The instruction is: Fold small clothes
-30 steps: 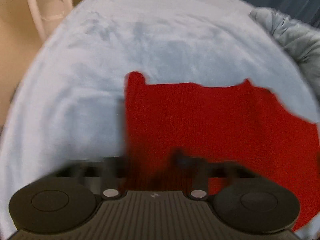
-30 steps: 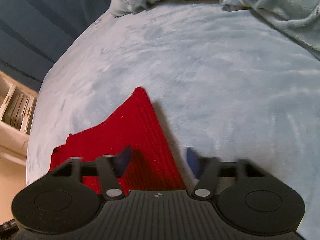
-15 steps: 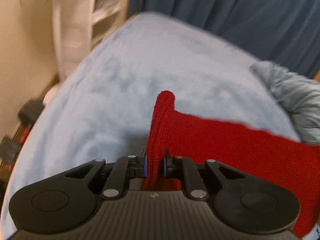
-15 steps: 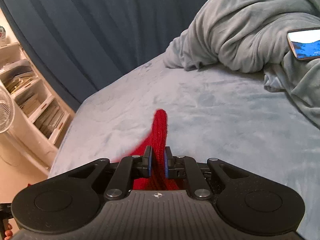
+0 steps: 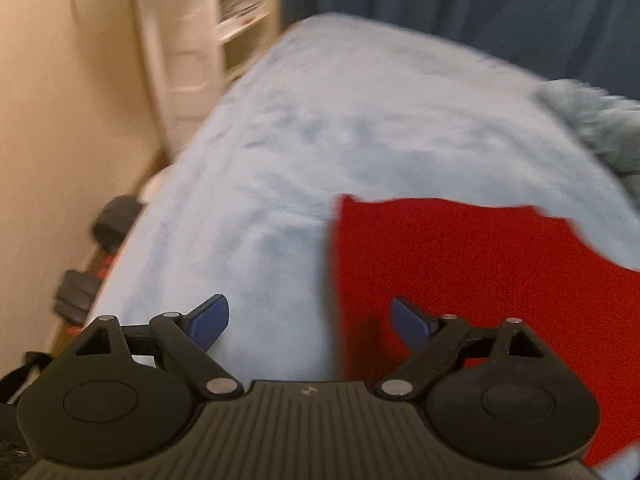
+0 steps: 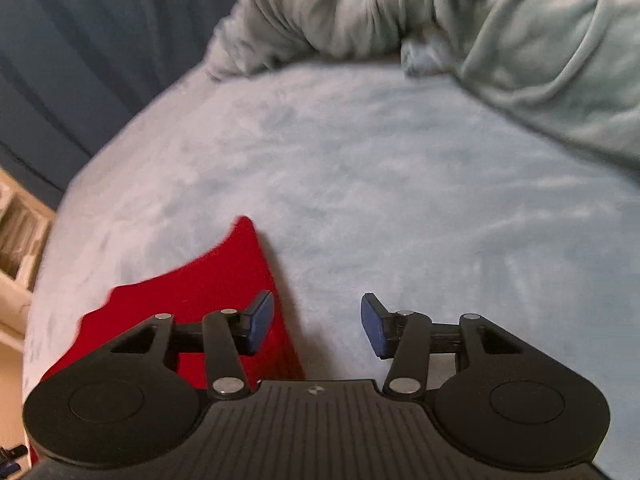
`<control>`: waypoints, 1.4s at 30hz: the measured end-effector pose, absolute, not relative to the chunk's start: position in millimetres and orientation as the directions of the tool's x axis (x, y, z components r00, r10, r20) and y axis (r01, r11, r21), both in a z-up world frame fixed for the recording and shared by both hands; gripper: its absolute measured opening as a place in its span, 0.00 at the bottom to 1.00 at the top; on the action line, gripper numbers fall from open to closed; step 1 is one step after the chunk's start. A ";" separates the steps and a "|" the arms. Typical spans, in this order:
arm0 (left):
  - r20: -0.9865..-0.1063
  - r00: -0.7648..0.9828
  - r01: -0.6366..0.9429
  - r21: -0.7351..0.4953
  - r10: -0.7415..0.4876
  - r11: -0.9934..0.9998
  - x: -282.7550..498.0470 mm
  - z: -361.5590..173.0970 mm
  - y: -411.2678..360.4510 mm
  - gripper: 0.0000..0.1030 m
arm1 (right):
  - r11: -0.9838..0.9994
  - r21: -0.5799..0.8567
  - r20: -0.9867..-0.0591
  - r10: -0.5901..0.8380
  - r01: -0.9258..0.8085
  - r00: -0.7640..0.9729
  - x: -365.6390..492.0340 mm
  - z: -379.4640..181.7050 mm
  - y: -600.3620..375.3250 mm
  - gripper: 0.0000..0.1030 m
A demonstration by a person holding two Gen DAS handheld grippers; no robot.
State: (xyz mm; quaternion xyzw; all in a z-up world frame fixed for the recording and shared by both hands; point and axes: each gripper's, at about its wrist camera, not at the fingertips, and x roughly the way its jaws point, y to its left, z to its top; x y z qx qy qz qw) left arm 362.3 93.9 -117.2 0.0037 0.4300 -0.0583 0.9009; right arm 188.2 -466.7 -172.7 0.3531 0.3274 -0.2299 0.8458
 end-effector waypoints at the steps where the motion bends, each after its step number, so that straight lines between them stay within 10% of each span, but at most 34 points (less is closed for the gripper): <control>1: -0.769 0.625 0.132 -0.065 -0.134 0.989 349.7 -113.4 90.5 0.91 | 0.668 0.452 -0.698 -0.147 0.591 0.700 178.0 -165.9 -459.0 0.50; 8: -0.854 0.511 0.255 0.041 -0.099 0.966 297.8 -164.2 69.6 0.96 | 0.809 0.401 -0.694 -0.037 0.430 0.719 139.7 -167.1 -389.9 0.45; 13: -0.886 0.460 0.128 -0.008 -0.067 0.992 292.2 -167.1 112.6 0.98 | 0.779 0.356 -0.772 -0.065 0.515 0.632 126.4 -192.6 -403.3 0.22; 29: -0.807 0.591 0.097 0.077 0.005 0.992 129.0 -54.6 53.4 1.00 | 0.812 0.348 -0.588 -0.200 0.468 0.783 -8.5 -36.5 -315.8 0.79; 42: -0.800 0.589 0.164 -0.016 -0.111 0.986 54.9 -18.5 20.2 1.00 | 0.900 0.275 -0.614 -0.106 0.338 0.782 -58.9 -11.6 -240.4 0.79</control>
